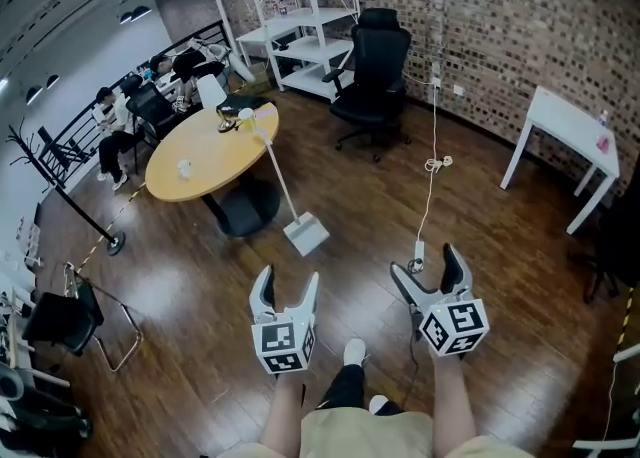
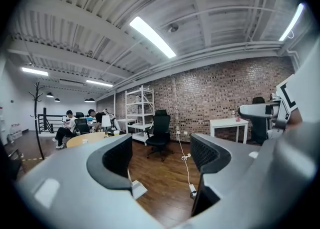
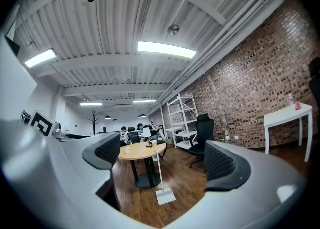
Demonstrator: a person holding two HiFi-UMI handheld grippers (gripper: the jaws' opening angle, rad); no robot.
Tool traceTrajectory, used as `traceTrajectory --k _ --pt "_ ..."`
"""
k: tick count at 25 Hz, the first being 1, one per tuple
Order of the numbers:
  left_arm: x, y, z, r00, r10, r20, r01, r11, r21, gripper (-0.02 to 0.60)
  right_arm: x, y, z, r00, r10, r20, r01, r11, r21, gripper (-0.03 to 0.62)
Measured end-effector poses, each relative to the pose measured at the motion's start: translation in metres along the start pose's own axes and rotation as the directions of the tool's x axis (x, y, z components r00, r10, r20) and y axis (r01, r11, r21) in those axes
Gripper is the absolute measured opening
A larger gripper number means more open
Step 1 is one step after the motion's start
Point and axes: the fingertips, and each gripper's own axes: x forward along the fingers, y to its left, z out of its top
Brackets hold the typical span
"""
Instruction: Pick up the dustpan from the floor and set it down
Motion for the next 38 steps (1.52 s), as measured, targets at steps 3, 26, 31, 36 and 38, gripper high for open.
traceTrajectory --k 3,26,31,36,38 --pt "0.043 0.01 -0.004 1.0 -0.018 -0.001 0.018 1.0 -0.014 0.351 0.038 -0.015 -0.002 1.0 -0.009 -0.008 0.008 1.0 -0.015 0.512" --pt "0.321 0.122 0.019 0.998 -0.063 0.025 0.064 0.997 -0.041 0.346 0.344 -0.061 -0.003 0.996 0.069 -0.047 -0.072 0.996 -0.052 0.486" --pt "0.346 0.152 0.023 1.0 0.026 0.017 -0.026 0.999 -0.041 0.344 0.403 -0.061 -0.011 0.988 0.15 -0.038 -0.15 0.989 -0.007 0.479" --pt "0.353 0.198 0.023 0.985 0.168 0.044 -0.166 0.985 -0.049 0.319 0.473 -0.038 -0.035 0.963 0.264 -0.05 -0.265 0.964 -0.004 0.46" --pt "0.363 0.215 0.022 0.978 0.207 0.035 -0.205 0.978 -0.044 0.319 0.503 -0.027 -0.036 0.946 0.319 -0.053 -0.32 0.947 -0.01 0.46"
